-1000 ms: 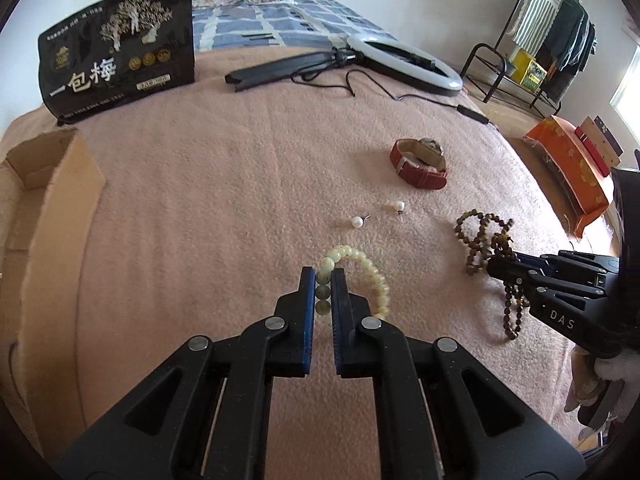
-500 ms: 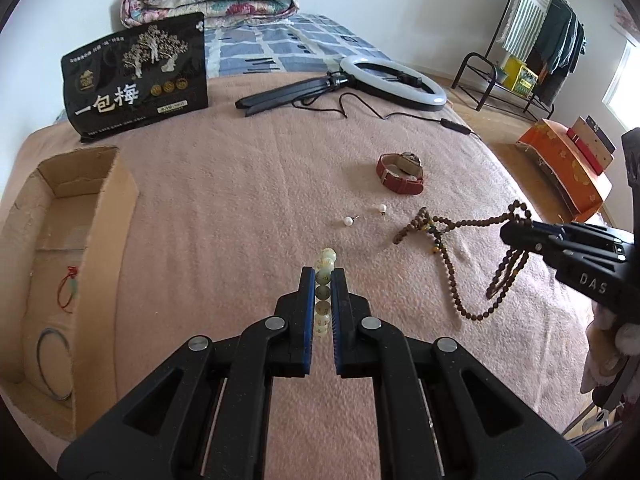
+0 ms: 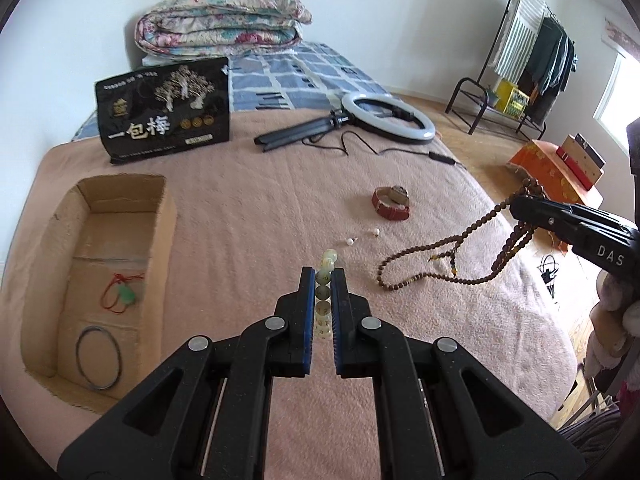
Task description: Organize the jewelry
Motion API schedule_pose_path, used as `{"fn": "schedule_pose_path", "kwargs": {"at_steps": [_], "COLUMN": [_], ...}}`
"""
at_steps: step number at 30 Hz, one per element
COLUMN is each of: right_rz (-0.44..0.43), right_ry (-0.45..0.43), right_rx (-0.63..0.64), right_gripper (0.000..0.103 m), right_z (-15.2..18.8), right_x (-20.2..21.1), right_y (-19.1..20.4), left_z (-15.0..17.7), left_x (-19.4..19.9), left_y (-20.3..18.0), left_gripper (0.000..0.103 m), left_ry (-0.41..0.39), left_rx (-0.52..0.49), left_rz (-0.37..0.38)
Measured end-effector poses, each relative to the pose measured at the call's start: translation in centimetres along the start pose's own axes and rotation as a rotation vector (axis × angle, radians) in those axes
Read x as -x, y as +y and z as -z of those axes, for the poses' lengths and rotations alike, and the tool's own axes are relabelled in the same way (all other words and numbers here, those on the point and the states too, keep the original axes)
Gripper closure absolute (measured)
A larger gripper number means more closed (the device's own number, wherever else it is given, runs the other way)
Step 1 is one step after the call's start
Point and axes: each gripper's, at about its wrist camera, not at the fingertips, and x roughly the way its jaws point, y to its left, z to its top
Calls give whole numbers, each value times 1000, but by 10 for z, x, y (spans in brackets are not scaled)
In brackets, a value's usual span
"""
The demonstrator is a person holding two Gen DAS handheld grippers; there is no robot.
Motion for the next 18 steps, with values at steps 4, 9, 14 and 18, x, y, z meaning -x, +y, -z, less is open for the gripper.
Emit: {"fn": "schedule_pose_path", "kwargs": {"at_steps": [4, 9, 14, 18], "right_rz": [-17, -43, -76, -108], "right_ry": [-28, -60, -89, -108], "right_rx": [36, 71, 118, 144], "right_gripper": [93, 93, 93, 93], "right_z": [-12, -24, -38, -48], "right_x": [12, 26, 37, 43], "right_y": [18, 40, 68, 89], "left_z": [-2, -4, -3, 0], "left_x": [21, 47, 67, 81], "left_y": [12, 31, 57, 81], "left_gripper": [98, 98, 98, 98], "left_ry": [-30, -72, -100, -117], "left_rx": [18, 42, 68, 85], "left_rz": [-1, -13, -38, -75]}}
